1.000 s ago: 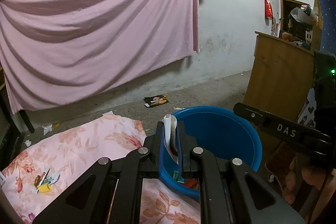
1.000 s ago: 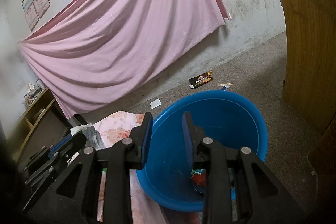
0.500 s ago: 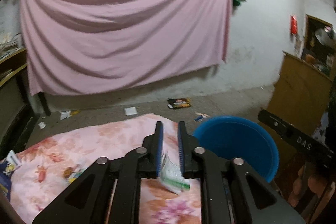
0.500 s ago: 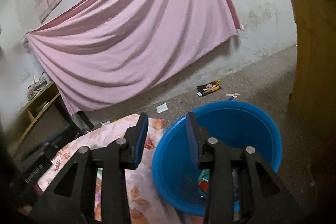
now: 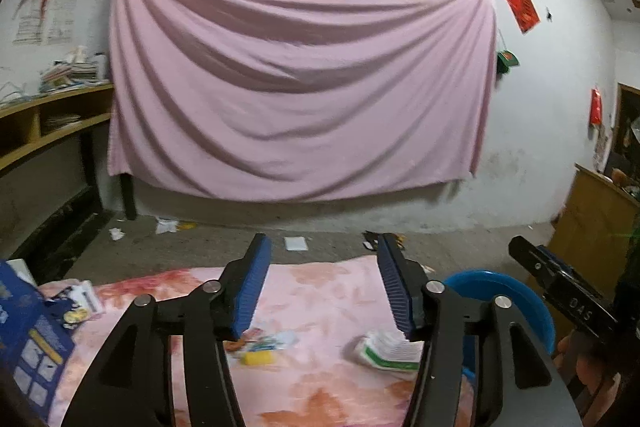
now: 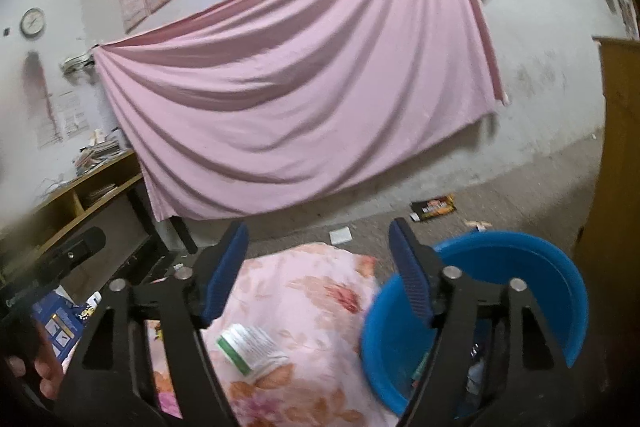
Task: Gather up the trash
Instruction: 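Move both tools back over the bed toward the remaining small items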
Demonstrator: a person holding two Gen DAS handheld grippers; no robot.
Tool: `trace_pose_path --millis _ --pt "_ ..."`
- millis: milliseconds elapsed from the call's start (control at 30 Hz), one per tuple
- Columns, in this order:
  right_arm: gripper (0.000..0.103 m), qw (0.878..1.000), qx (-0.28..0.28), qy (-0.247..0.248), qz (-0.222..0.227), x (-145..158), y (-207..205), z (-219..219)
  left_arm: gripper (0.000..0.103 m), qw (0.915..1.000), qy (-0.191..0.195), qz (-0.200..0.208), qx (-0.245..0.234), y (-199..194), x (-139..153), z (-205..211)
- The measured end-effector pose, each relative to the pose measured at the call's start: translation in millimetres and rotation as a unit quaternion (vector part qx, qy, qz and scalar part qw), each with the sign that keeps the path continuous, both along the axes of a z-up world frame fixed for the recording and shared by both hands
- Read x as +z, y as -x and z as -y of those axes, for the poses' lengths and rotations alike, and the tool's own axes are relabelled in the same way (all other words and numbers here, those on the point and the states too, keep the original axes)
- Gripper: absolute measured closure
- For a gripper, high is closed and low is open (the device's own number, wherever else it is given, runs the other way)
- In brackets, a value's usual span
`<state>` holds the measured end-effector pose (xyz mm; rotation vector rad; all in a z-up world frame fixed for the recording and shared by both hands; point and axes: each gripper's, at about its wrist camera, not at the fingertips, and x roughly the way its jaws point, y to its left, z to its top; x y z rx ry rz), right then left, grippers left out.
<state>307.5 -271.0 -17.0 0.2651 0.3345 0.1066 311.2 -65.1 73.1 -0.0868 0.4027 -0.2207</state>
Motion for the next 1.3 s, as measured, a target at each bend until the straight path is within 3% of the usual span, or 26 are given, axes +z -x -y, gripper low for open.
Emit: trace_pose_path --millis 167,300,533,800,967,1300 --pt "0.0 0.999 0.022 0.016 0.041 3.9 5.9 -27.0 0.021 0.9984 0.021 0.038 0.038 15.4 -3.0 -37.9" --pt "0.0 0.996 0.043 0.018 0.072 4.9 7.1 -51.5 0.006 0.9954 0.028 0.064 0.066 26.7 -6.2 -66.5" --pt "0.0 0.992 0.074 0.027 0.102 2.6 5.0 -87.4 0.004 0.9908 0.004 0.09 0.101 39.4 -19.5 -100.6" --pt "0.0 0.988 0.119 0.067 0.072 -12.0 -12.2 -125.9 0.004 0.9912 -0.003 0.078 0.106 40.4 -43.3 -117.8" --pt "0.0 0.988 0.13 0.077 0.037 -20.2 -25.8 -131.5 0.004 0.9945 0.003 0.05 0.093 35.1 -53.2 -122.0" --pt "0.004 0.98 0.159 0.105 -0.054 -45.2 -54.1 -140.5 0.006 0.9965 -0.026 -0.063 0.049 -2.6 -79.1 -106.5"
